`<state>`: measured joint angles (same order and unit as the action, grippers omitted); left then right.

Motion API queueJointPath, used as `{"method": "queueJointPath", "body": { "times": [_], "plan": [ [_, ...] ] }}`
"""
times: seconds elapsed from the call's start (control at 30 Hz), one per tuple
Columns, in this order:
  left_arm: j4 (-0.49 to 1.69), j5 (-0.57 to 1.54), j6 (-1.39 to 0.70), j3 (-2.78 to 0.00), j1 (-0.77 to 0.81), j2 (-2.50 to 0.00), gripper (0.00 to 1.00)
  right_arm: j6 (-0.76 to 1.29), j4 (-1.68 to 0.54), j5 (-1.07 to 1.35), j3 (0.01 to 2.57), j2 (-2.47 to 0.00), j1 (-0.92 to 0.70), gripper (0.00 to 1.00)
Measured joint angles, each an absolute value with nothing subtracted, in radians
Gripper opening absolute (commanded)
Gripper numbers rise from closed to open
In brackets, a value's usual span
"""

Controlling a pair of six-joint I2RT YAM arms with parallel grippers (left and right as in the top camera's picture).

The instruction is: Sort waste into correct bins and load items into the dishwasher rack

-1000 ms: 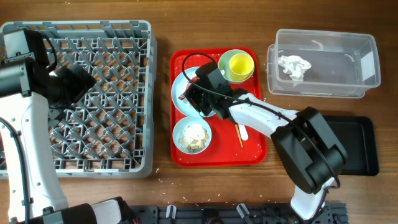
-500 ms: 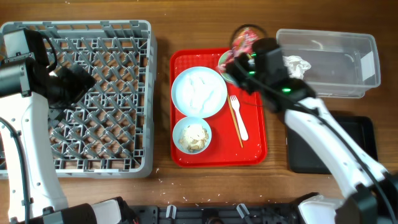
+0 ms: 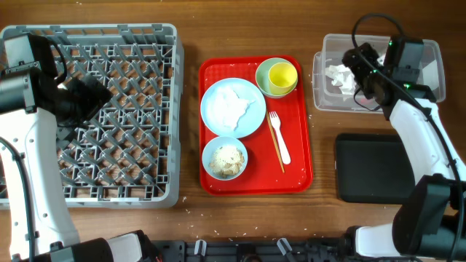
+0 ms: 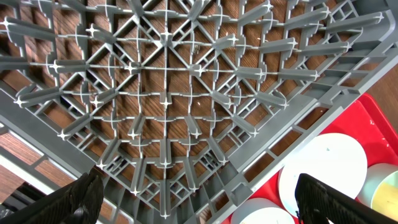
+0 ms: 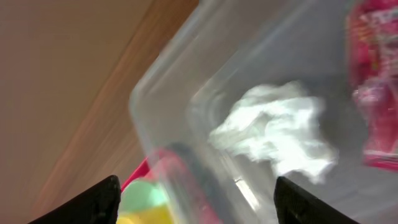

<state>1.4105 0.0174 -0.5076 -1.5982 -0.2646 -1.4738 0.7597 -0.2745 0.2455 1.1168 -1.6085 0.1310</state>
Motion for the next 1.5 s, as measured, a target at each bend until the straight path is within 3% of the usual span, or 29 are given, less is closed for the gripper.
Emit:
{"method": "queueJointPath", "body": {
  "times": [0.13,0.2,0.4,0.53,0.9,0.93,0.97,1.03,1.07,1.33,1.5],
  "plan": [
    [1.411,0.017,-0.508,-1.598,-0.265,-1.474,1.0,0.653,-0.258,0.533,1.117,-1.563,0.076,0.76],
    [1.41,0.017,-0.508,-1.598,-0.265,-1.474,1.0,0.605,-0.31,0.551,1.117,-1.51,-0.054,0.76],
    [1.411,0.017,-0.508,-1.598,-0.265,-1.474,1.0,0.586,-0.379,0.147,1.119,-1.618,-0.517,0.74],
    [1.411,0.017,-0.507,-1.598,-0.265,-1.474,1.0,0.6,-0.257,-0.027,1.119,-1.804,-0.644,0.73],
    [1.411,0.017,-0.508,-1.598,-0.265,-1.474,1.0,0.604,-0.08,-0.178,1.116,-1.965,-0.654,0.67],
    [1.411,0.017,-0.508,-1.598,-0.265,-1.474,1.0,0.604,-0.079,-0.187,1.116,-1.973,-0.658,0.6],
    [1.411,0.017,-0.507,-1.598,-0.265,-1.474,1.0,0.602,-0.08,-0.191,1.116,-1.973,-0.659,0.38],
    [1.411,0.017,-0.508,-1.598,-0.265,-1.474,1.0,0.602,-0.092,-0.196,1.116,-1.975,-0.659,0.12],
    [1.411,0.017,-0.508,-1.598,-0.265,-1.473,1.0,0.6,-0.104,-0.2,1.117,-1.975,-0.659,0.04],
    [1.411,0.018,-0.508,-1.598,-0.265,-1.474,1.0,0.601,-0.41,-0.282,1.251,-1.832,-0.651,0.04],
    [1.411,0.018,-0.508,-1.598,-0.265,-1.473,1.0,0.656,-0.536,-0.316,1.312,-1.448,-0.419,0.04]
  ]
}}
